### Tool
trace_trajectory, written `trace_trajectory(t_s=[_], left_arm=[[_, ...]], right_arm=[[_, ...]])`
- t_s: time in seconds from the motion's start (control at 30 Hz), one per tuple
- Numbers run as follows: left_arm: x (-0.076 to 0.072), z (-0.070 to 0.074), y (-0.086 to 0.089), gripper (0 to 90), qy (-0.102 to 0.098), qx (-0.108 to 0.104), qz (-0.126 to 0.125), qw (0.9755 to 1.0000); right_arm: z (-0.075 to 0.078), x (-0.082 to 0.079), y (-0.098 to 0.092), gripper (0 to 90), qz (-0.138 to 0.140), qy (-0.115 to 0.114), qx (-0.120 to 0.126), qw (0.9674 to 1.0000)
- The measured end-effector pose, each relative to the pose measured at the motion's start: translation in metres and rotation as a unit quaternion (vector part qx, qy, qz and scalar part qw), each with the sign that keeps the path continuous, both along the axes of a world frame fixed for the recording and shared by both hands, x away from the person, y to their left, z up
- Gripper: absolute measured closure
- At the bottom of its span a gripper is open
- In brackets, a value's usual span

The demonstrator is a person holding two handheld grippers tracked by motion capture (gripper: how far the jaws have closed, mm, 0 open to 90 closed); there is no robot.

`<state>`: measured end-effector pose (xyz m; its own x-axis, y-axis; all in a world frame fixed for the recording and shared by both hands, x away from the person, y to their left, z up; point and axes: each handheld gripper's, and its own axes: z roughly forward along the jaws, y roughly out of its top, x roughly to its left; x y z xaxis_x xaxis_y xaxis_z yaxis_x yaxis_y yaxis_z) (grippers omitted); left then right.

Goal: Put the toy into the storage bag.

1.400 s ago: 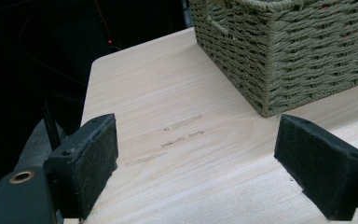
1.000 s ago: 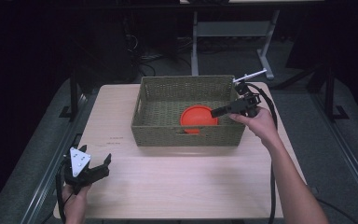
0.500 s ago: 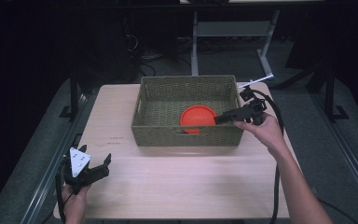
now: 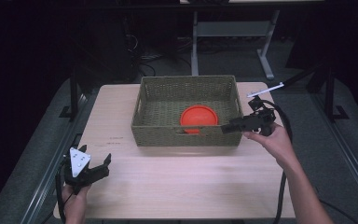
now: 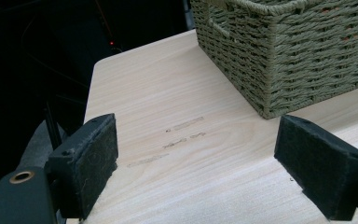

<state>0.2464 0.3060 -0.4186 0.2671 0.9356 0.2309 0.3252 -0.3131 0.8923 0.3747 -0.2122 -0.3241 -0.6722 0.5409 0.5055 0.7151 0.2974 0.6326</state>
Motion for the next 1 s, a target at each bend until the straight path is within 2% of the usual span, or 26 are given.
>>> trace_trajectory(t_s=[0.6, 0.83, 0.87, 1.0], left_arm=[[0.0, 0.0, -0.001, 12.7, -0.001, 0.004, -0.003, 1.0], [-0.001, 0.0, -0.003, 12.7, -0.002, 0.0, -0.003, 1.0], [-0.001, 0.0, -0.002, 12.7, 0.001, 0.006, -0.004, 1.0], [-0.002, 0.0, -0.002, 12.7, -0.003, -0.002, -0.003, 1.0]], right_arm=[[-0.015, -0.028, -0.024, 24.3, -0.014, -0.019, 0.002, 0.9997], [-0.03, -0.043, -0.036, 24.3, -0.012, -0.022, 0.009, 0.9996], [-0.033, -0.045, -0.038, 24.3, -0.012, -0.022, 0.008, 0.9997], [-0.046, -0.057, -0.046, 23.3, -0.015, -0.02, 0.006, 0.9997]])
